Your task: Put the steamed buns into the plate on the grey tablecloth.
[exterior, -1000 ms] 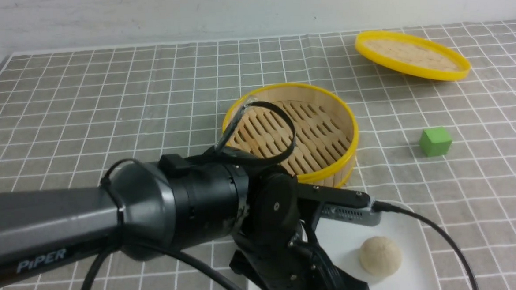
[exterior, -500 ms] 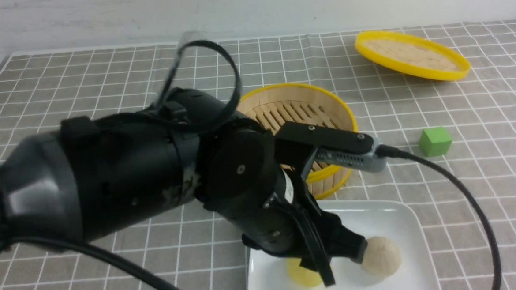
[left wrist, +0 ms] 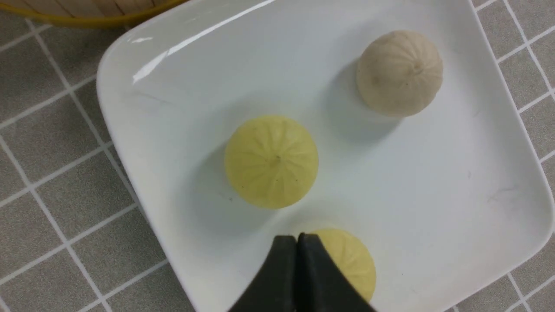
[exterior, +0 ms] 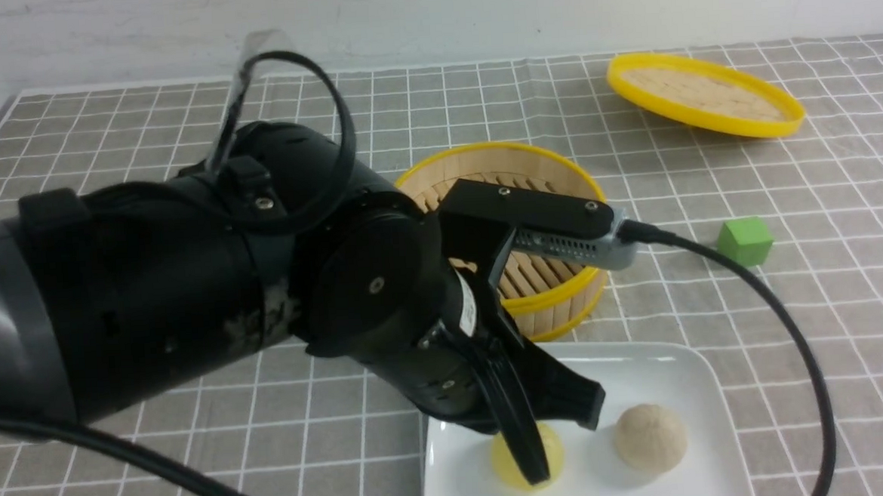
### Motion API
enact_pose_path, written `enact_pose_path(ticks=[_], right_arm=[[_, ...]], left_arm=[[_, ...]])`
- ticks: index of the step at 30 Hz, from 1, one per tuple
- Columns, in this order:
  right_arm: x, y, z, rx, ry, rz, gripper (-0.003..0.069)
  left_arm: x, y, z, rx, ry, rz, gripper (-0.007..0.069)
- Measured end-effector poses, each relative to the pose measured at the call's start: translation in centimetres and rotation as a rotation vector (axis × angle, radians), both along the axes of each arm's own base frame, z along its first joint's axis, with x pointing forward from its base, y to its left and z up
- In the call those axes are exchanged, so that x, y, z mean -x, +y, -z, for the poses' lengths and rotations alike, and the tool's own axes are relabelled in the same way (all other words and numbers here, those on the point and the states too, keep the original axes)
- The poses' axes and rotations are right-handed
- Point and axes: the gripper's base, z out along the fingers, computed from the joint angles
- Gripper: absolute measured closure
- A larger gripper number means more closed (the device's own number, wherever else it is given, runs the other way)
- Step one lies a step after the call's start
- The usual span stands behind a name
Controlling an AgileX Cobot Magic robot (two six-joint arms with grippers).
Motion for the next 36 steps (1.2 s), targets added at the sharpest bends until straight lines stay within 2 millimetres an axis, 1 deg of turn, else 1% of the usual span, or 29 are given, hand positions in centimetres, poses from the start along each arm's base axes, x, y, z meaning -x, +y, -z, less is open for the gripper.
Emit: enact_pose_path(ticks=[12,16,20,22,23,24,25,28,30,31,33,36], right_arm=[[0.0,0.0,0.0,0.002,0.0,0.001,0.0603],[0.0,0.0,0.5,0.005,0.003,0.0,0.0598],[-0.2,-0.1,2.6,0.013,0.018,0.044,0.0591],[-0.5,-0.3,4.6,0.017,0.027,0.109,0.0587],[-0.5,-0.4,5.2,0.019,0.031,0.137,0.0587],[-0.6,-0.5,6.4,0.023,0.042,0.179,0.0585],[-0.6,-0.6,7.0,0.026,0.051,0.2,0.0584],[-0.9,-1.0,9.9,0.046,0.118,0.293,0.058],[-1.0,-1.2,11.1,0.054,0.154,0.342,0.0579],[-1.1,-1.3,11.6,0.053,0.164,0.361,0.0578],[-1.2,-1.4,11.6,0.046,0.141,0.385,0.0576],[-1.3,-1.5,11.5,0.037,0.117,0.413,0.0573]], left_arm=[[-0.1,0.1,0.0,-0.008,-0.007,-0.008,0.0622],[-0.1,0.3,0.1,-0.037,-0.014,-0.003,0.0622],[-0.1,0.4,0.1,-0.055,-0.014,-0.001,0.0622],[-0.2,0.5,0.1,-0.066,-0.024,0.002,0.0622],[-0.2,0.6,0.1,-0.072,-0.032,0.005,0.0622],[-0.3,0.6,0.1,-0.077,-0.039,0.007,0.0622],[-0.3,0.6,0.1,-0.081,-0.048,0.009,0.0621],[-0.6,0.8,-0.1,-0.101,-0.091,0.021,0.062],[-0.7,1.1,-0.5,-0.108,-0.122,0.026,0.0619],[-0.6,1.4,-1.2,-0.107,-0.146,0.027,0.0617],[-0.5,1.9,-2.4,-0.11,-0.18,0.025,0.0615],[-0.5,3.7,-5.3,-0.137,-0.237,-0.013,0.0615]])
